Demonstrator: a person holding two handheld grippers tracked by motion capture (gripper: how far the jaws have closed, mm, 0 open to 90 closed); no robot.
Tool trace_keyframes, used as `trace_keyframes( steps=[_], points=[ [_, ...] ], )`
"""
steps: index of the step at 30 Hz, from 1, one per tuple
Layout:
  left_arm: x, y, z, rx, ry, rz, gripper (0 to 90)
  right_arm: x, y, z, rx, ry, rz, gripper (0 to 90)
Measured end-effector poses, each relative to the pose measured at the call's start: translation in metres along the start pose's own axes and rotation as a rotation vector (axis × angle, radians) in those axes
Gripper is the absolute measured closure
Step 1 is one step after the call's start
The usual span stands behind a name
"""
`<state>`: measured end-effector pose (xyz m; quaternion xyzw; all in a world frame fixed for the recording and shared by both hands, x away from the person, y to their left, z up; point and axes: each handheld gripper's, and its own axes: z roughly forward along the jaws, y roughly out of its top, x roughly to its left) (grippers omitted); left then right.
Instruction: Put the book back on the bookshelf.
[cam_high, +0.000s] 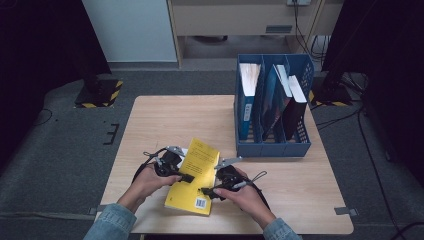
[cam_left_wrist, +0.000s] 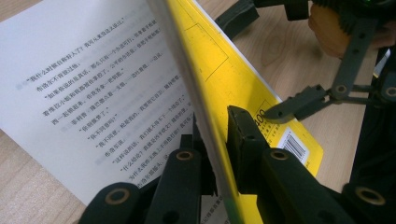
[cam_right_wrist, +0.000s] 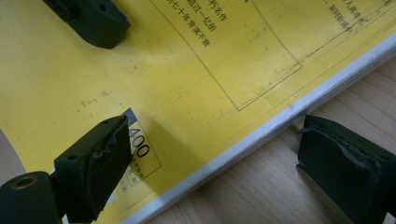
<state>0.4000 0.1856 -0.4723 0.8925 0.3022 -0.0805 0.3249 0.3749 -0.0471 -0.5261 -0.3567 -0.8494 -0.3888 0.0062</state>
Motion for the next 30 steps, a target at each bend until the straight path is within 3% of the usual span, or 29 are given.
trace_keyframes(
  steps=[9,12,13,16,21,26,28,30],
  points=[
    [-0.006,0.005,-0.009,0.004,-0.016,0.037,83.3,-0.010,0.011,0.002,0.046,0.074,0.005,8.0],
    [-0.007,0.005,-0.011,0.000,-0.019,0.044,83.9,-0.014,0.012,0.002,0.043,0.102,0.034,10.3],
    [-0.008,0.005,-0.013,-0.004,-0.023,0.053,83.9,-0.018,0.013,0.002,0.033,0.139,0.056,13.4],
    [-0.009,0.005,-0.015,-0.006,-0.022,0.060,84.0,-0.023,0.015,0.003,0.030,0.174,0.073,15.8],
    [-0.008,0.004,-0.023,-0.019,-0.020,0.067,84.4,-0.025,0.022,-0.001,0.030,0.192,0.076,22.8],
    [-0.008,0.004,-0.032,-0.037,-0.027,0.072,84.9,-0.024,0.028,-0.006,0.017,0.201,0.048,25.7],
    [-0.009,0.004,-0.034,-0.037,-0.029,0.082,84.8,-0.024,0.030,-0.006,0.017,0.204,0.043,24.5],
    [-0.009,0.004,-0.035,-0.035,-0.035,0.087,85.3,-0.024,0.032,-0.005,0.005,0.196,0.032,17.4]
  ],
)
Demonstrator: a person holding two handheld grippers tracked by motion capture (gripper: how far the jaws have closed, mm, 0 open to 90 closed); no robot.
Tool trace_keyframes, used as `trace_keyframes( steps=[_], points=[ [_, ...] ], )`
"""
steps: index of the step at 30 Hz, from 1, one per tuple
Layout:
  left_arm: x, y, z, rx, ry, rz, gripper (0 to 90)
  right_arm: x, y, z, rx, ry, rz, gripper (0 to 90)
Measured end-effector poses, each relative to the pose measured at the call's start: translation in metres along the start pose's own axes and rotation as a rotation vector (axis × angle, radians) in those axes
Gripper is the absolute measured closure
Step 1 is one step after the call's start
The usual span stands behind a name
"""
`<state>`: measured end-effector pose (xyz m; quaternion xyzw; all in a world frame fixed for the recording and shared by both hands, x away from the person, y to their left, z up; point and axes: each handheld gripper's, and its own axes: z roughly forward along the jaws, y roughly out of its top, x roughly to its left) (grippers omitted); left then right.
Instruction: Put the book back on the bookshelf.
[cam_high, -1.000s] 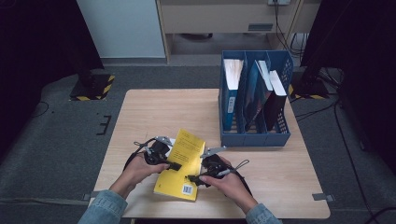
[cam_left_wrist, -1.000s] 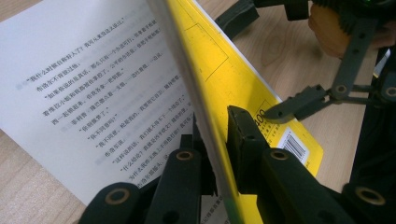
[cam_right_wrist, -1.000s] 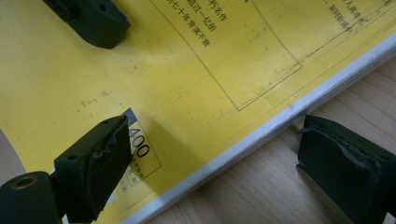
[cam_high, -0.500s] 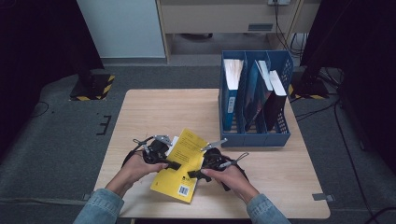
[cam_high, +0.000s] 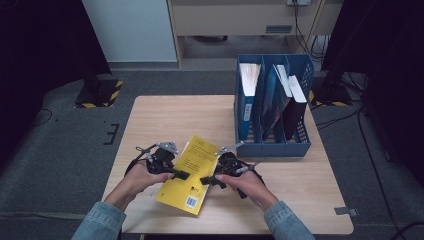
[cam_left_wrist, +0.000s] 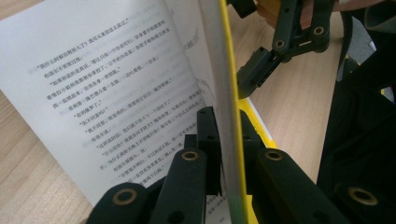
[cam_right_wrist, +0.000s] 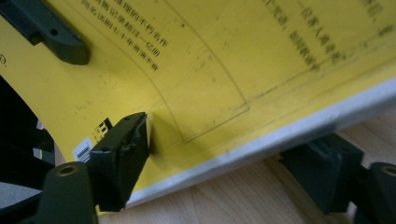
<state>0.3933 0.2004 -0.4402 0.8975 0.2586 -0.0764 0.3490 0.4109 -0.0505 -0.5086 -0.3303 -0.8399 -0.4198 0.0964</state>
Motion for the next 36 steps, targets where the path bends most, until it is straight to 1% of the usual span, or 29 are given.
trace_keyframes(
  steps=[1,2,3,4,6,7,8,9,10,11,13,15,18,19,22,24,26,27,28,29,33,36],
  points=[
    [-0.002,0.000,0.000,0.000,-0.012,0.013,85.6,0.000,0.001,0.000,0.004,-0.003,0.012,15.0],
    [-0.003,0.000,0.000,0.001,-0.014,0.021,85.8,0.000,0.002,0.001,0.006,0.008,0.017,15.2],
    [-0.003,0.000,0.000,0.001,-0.014,0.021,86.1,0.000,0.002,0.001,0.006,0.008,0.017,15.2],
    [-0.004,0.000,0.000,-0.003,-0.006,0.027,85.9,-0.001,0.005,0.000,0.006,0.024,0.024,16.9],
    [-0.003,0.000,-0.001,-0.007,-0.007,0.028,86.0,-0.002,0.006,-0.001,0.004,0.023,0.018,18.0],
    [-0.002,-0.001,-0.003,-0.009,-0.006,0.025,86.0,-0.002,0.006,-0.002,0.000,0.027,0.021,20.2],
    [-0.001,-0.003,-0.005,-0.018,-0.001,0.026,86.1,-0.002,0.009,-0.006,-0.009,0.030,0.019,25.3],
    [-0.001,-0.003,-0.005,-0.018,-0.001,0.026,86.2,-0.002,0.010,-0.008,-0.021,0.032,0.013,27.8],
    [0.000,-0.004,-0.007,-0.025,0.004,0.027,86.2,-0.002,0.010,-0.008,-0.021,0.032,0.013,27.8],
    [0.000,-0.004,-0.009,-0.031,0.014,0.032,86.5,0.001,0.013,-0.012,-0.037,0.027,0.010,31.0],
    [0.000,-0.004,-0.011,-0.036,0.017,0.036,86.6,0.002,0.014,-0.014,-0.040,0.020,0.005,31.8],
    [0.001,-0.004,-0.014,-0.042,0.029,0.042,86.7,0.006,0.020,-0.018,-0.045,0.000,-0.022,34.1],
    [0.003,-0.005,-0.017,-0.054,0.037,0.041,86.8,0.009,0.025,-0.023,-0.059,-0.007,-0.033,38.1],
    [0.003,-0.005,-0.017,-0.054,0.037,0.041,86.9,0.009,0.025,-0.023,-0.059,-0.007,-0.033,38.1],
    [0.004,-0.007,-0.019,-0.060,0.044,0.043,86.9,0.014,0.032,-0.028,-0.056,-0.023,-0.065,41.6],
    [0.004,-0.007,-0.019,-0.064,0.044,0.040,86.9,0.016,0.034,-0.029,-0.054,-0.027,-0.070,42.7],
    [0.004,-0.008,-0.020,-0.067,0.046,0.044,86.8,0.021,0.038,-0.032,-0.046,-0.039,-0.096,45.4],
    [0.004,-0.008,-0.021,-0.068,0.049,0.045,86.8,0.021,0.038,-0.032,-0.046,-0.039,-0.096,45.4],
    [0.004,-0.009,-0.021,-0.074,0.050,0.047,86.8,0.022,0.040,-0.034,-0.045,-0.039,-0.104,46.0],
    [0.004,-0.009,-0.022,-0.082,0.051,0.044,86.9,0.025,0.043,-0.036,-0.046,-0.046,-0.114,48.6],
    [0.004,-0.010,-0.022,-0.083,0.058,0.055,86.8,0.030,0.047,-0.040,-0.039,-0.051,-0.131,49.0],
    [0.005,-0.009,-0.022,-0.097,0.062,0.059,86.9,0.036,0.055,-0.046,-0.028,-0.063,-0.162,49.0]
  ],
)
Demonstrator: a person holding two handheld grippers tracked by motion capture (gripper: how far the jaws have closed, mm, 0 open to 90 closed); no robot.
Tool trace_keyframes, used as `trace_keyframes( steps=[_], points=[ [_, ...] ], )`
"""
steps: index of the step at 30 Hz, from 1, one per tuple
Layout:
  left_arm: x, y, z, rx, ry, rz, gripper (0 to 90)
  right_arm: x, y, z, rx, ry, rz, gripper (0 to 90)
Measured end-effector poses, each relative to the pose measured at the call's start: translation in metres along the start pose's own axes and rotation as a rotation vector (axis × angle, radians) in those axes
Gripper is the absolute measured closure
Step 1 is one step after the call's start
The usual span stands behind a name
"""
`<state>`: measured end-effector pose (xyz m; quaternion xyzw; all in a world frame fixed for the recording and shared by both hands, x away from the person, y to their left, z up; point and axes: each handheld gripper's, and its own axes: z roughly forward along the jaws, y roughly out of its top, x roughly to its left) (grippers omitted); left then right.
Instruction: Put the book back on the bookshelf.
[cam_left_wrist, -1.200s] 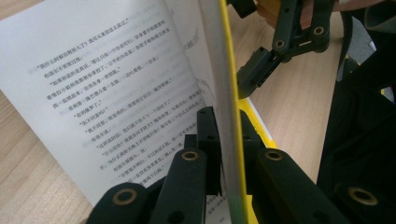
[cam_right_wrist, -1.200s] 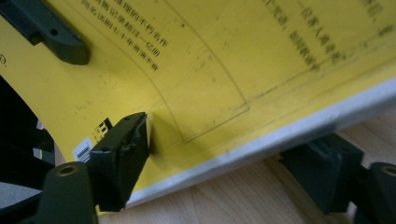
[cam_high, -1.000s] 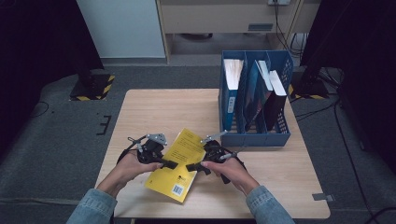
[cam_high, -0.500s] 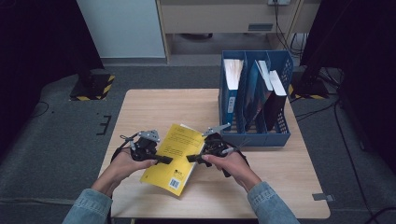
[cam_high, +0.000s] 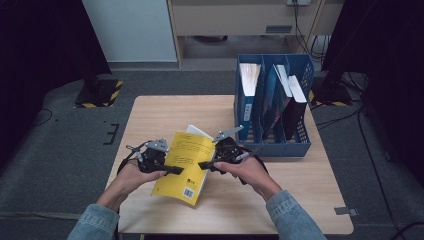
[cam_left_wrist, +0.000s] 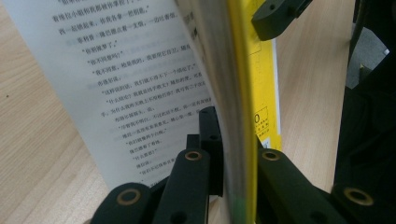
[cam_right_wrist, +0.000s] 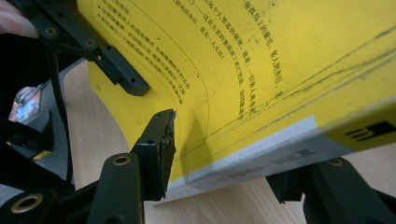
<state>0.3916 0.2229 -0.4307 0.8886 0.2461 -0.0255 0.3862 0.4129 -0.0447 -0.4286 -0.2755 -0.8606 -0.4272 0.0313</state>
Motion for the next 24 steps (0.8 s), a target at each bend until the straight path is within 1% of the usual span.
trace_keyframes(
  steps=[3,4,5,6,7,8,9,12,15,16,24],
  points=[
    [0.000,0.001,0.000,-0.010,0.008,0.001,86.9,0.003,0.007,-0.005,0.004,-0.017,-0.024,50.4],
    [0.000,0.002,0.000,-0.012,0.020,0.004,86.9,0.003,0.009,-0.007,0.007,-0.022,-0.030,51.2],
    [0.000,0.002,0.000,-0.012,0.020,0.004,86.9,0.003,0.009,-0.007,0.007,-0.022,-0.030,51.2],
    [0.000,0.003,0.001,-0.012,0.038,0.013,86.9,0.005,0.013,-0.009,0.006,-0.049,-0.042,54.3],
    [0.000,0.003,0.002,-0.014,0.046,0.015,86.9,0.006,0.014,-0.011,0.003,-0.055,-0.046,54.5],
    [0.000,0.003,0.002,-0.014,0.046,0.015,86.9,0.006,0.014,-0.011,0.003,-0.055,-0.046,54.5],
    [0.000,0.002,0.003,-0.025,0.056,0.013,86.9,0.007,0.017,-0.013,0.001,-0.059,-0.055,56.4],
    [0.000,0.002,0.003,-0.038,0.065,0.019,86.8,0.008,0.019,-0.016,0.002,-0.058,-0.067,56.7],
    [0.000,0.002,0.003,-0.043,0.070,0.026,86.8,0.010,0.021,-0.017,0.013,-0.065,-0.068,56.7],
    [-0.001,0.002,0.004,-0.051,0.074,0.032,86.7,0.010,0.021,-0.018,0.014,-0.065,-0.080,56.7],
    [0.000,0.001,0.005,-0.060,0.068,0.031,86.6,0.010,0.028,-0.021,0.029,-0.075,-0.089,56.9]
  ],
)
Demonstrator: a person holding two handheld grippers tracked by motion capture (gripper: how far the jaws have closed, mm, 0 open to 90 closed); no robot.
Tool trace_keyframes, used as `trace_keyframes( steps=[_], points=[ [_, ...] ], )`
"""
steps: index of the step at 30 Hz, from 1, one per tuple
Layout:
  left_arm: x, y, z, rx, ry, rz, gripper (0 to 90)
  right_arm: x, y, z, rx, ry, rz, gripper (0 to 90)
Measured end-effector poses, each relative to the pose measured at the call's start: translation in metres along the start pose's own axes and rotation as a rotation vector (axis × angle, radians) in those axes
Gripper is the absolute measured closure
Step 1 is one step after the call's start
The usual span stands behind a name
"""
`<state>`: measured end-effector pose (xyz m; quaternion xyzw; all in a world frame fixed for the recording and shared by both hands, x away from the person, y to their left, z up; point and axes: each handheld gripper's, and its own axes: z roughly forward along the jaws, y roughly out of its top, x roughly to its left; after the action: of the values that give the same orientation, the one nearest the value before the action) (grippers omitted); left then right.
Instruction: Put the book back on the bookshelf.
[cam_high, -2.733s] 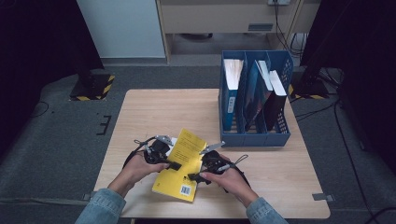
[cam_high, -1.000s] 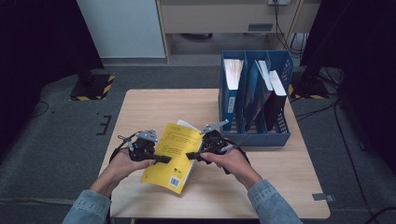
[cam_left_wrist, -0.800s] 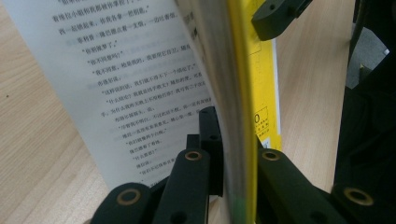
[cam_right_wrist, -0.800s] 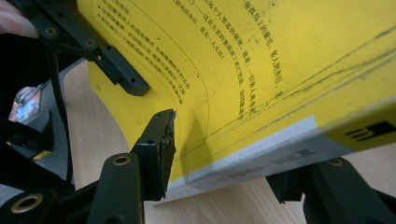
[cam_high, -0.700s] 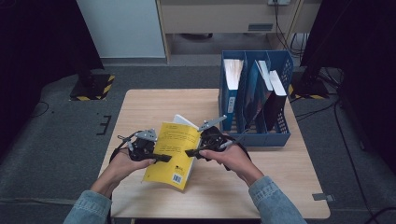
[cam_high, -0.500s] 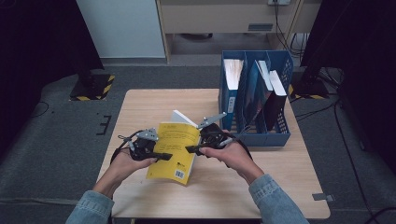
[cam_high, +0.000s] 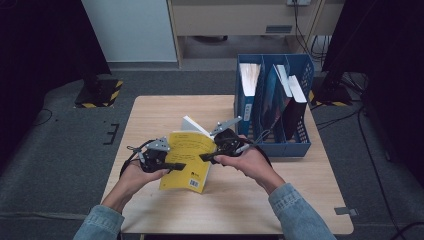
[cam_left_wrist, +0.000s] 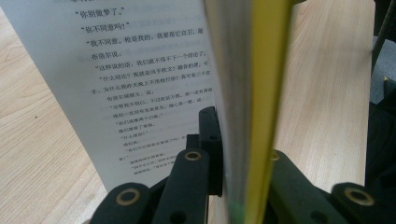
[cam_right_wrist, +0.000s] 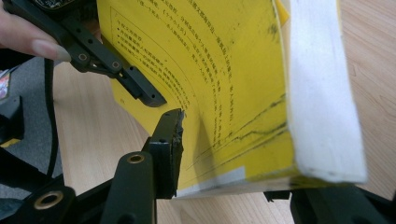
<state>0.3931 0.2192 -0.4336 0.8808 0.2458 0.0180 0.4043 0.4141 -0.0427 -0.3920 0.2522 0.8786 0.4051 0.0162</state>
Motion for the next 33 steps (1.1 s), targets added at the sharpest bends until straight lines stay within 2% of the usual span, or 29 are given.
trace_keyframes(
  steps=[7,8,10,11,17,25,27,28,33],
  points=[
    [0.002,-0.002,-0.001,-0.010,0.006,-0.007,86.4,0.004,0.006,-0.001,0.032,-0.001,-0.031,58.8],
    [0.002,-0.002,-0.002,-0.015,0.005,-0.008,86.4,0.005,0.008,-0.001,0.032,-0.015,-0.044,61.1],
    [0.002,-0.002,-0.002,-0.018,0.003,-0.009,86.4,0.006,0.008,-0.002,0.032,-0.022,-0.047,62.1],
    [0.002,-0.002,-0.002,-0.020,0.004,-0.010,86.3,0.005,0.009,-0.002,0.028,-0.034,-0.045,66.4],
    [0.002,-0.003,-0.001,-0.027,0.010,-0.022,85.0,0.002,0.010,-0.003,0.025,-0.042,-0.033,68.0],
    [0.008,-0.006,-0.001,-0.045,0.064,-0.058,69.7,0.003,0.012,-0.004,0.010,-0.045,-0.038,71.6],
    [0.008,-0.007,-0.001,-0.046,0.068,-0.063,67.4,0.004,0.013,-0.004,0.009,-0.047,-0.043,72.4],
    [0.008,-0.007,-0.002,-0.049,0.088,-0.073,66.4,0.005,0.014,-0.005,0.012,-0.051,-0.049,72.8],
    [0.010,-0.008,-0.003,-0.066,0.096,-0.092,65.4,0.006,0.016,-0.007,0.023,-0.066,-0.069,73.8]
  ],
)
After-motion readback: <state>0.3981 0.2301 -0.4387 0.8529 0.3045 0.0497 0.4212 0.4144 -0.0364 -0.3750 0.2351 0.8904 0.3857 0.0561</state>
